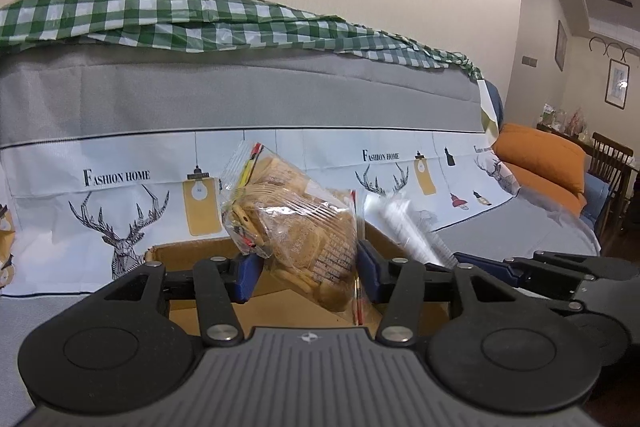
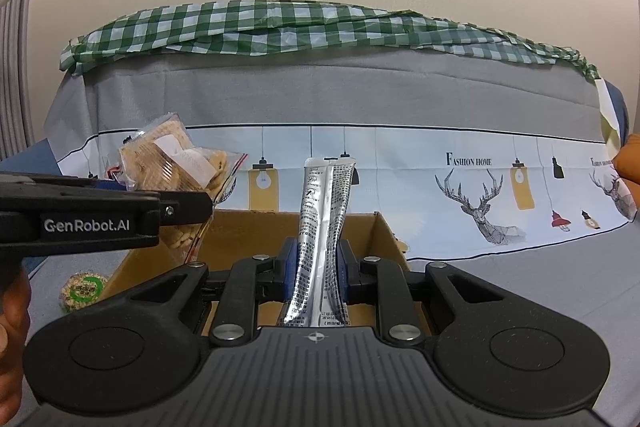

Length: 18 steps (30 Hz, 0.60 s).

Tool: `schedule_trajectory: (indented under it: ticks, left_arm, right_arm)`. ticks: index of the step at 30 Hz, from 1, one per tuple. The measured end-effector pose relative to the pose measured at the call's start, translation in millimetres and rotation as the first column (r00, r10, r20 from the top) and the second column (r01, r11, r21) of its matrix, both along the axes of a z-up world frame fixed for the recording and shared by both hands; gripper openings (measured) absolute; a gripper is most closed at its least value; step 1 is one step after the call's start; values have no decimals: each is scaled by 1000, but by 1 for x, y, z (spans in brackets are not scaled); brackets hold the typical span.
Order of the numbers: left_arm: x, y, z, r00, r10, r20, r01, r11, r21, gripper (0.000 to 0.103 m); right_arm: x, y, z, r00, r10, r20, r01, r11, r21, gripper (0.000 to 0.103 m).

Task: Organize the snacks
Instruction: 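Open both tools to drop the cracker bag and silver packet into the box, then move both tools back to the grain cake and red candy on the sofa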

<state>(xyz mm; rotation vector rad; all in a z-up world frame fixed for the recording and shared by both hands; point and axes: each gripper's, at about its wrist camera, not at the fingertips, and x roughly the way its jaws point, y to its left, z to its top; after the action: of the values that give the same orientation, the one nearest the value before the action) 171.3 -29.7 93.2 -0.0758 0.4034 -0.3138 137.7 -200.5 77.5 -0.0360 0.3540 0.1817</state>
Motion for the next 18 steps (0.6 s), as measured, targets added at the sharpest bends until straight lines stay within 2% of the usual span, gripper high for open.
schedule_trajectory:
  ticks: [1, 2, 4, 9, 14, 18]
  left_arm:
    - [0, 1, 1, 1000, -3, 0, 3, 1000, -8, 74]
    - [-1, 2, 3, 1000, 2, 12, -2, 1000, -13, 76]
    - [-4, 4, 6, 999, 8, 38, -8, 1000, -13, 77]
    - [-12, 9, 10, 994, 24, 107, -22, 1000, -21, 77]
    - [-34, 15, 11, 982, 36, 186, -39, 999, 17, 77]
    - [-52, 28, 9, 979, 64, 192, -73, 997, 40, 79]
  right_arm:
    - [1, 1, -1, 1000, -6, -5, 6, 1000, -5, 29]
    - [2, 1, -1, 1000, -19, -5, 19, 1000, -8, 33]
    - [4, 0, -1, 999, -31, -10, 31, 1000, 2, 46]
    - [5, -2, -2, 999, -45, -23, 46, 998, 41, 62]
    - [0, 3, -4, 999, -17, -28, 19, 997, 76, 64]
    - [-8, 11, -3, 1000, 6, -22, -4, 994, 111, 65]
